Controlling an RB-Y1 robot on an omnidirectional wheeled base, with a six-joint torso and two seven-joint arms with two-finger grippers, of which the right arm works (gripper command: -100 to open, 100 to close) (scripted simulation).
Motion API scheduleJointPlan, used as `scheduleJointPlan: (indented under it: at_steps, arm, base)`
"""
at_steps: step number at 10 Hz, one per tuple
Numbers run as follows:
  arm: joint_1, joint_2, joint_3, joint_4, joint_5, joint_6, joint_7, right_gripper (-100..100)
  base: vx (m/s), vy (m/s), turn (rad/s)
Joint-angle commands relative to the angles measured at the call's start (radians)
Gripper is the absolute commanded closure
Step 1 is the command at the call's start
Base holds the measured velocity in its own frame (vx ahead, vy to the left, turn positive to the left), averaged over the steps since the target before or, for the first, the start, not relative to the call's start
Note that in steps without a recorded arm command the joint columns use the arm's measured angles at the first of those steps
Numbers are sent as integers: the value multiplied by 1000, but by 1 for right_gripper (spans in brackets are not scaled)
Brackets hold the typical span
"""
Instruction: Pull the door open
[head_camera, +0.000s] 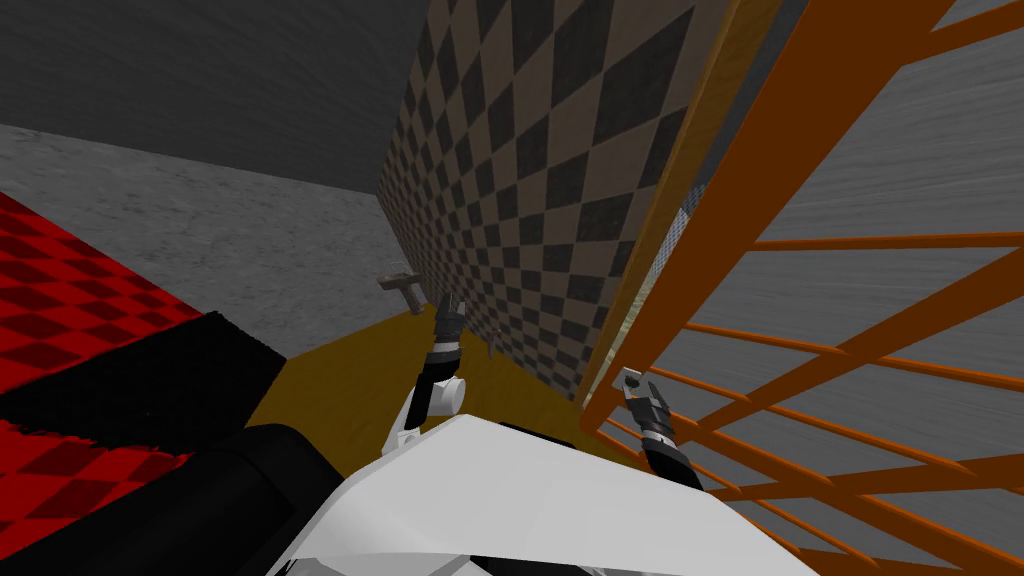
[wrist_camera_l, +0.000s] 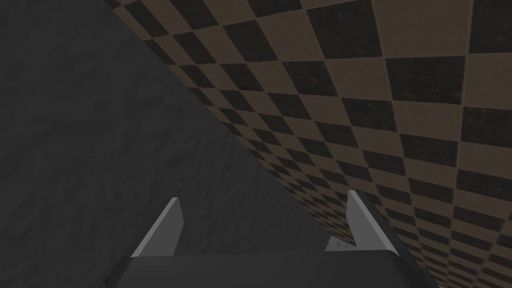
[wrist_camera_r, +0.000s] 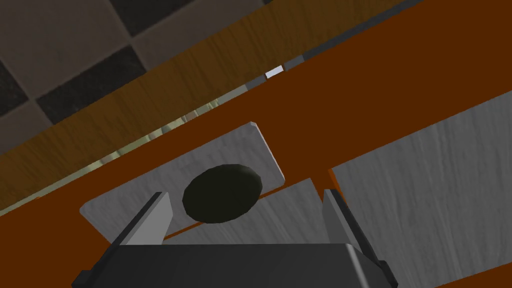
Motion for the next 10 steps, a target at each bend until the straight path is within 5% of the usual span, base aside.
scheduleJointPlan:
  at_steps: [1, 10]
  arm:
    - [-3, 4, 5, -2, -20, 3, -46, -100]
    - [-23, 31, 35, -15, -139, 23, -277, -100]
  base:
    - [-54, -12, 49]
    - [-66, -14, 60]
